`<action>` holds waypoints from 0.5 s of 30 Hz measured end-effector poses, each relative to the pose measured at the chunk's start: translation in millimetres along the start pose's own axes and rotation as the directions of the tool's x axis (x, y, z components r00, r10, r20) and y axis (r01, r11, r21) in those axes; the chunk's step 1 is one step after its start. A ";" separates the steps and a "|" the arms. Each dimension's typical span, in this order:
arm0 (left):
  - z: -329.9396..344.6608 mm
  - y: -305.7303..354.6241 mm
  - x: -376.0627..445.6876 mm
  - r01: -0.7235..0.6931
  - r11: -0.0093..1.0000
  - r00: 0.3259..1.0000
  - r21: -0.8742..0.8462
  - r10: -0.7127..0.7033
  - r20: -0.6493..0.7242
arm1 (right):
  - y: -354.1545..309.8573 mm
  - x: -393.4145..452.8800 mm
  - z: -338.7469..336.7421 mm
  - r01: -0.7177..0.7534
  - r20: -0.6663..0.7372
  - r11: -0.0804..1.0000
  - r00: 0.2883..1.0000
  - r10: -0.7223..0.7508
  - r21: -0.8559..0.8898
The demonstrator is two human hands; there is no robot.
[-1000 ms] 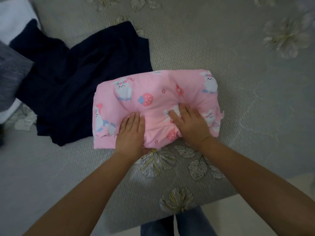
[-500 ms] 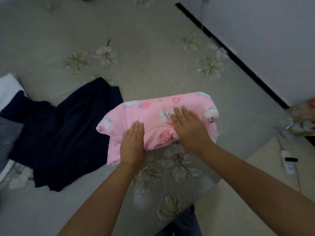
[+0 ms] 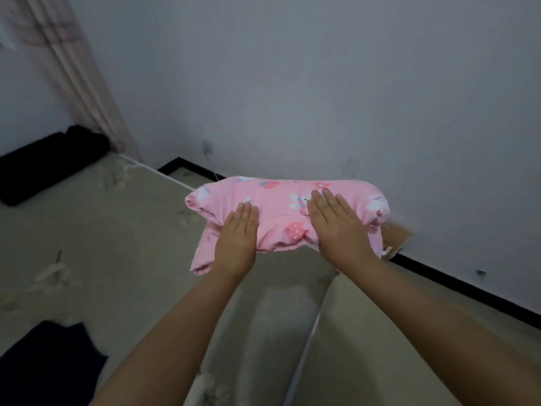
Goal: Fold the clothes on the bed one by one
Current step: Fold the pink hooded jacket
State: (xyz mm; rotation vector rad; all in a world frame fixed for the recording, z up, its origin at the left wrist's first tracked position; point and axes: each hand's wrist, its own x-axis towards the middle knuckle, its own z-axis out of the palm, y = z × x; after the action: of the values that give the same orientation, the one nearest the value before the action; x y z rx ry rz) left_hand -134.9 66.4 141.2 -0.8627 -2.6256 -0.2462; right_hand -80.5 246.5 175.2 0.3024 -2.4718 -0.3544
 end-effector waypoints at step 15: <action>-58.2 248.2 277.3 -0.185 0.963 0.925 0.195 0.237 -0.298 | 347.3 -7.9 -64.2 -0.229 -0.320 0.957 0.933 0.164 -0.177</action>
State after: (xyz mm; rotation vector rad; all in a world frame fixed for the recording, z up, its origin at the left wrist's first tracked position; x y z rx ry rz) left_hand -176.2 397.4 316.1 -0.9532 -2.1990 -0.1000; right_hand -81.0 563.1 332.1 0.0133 -2.1180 -0.4457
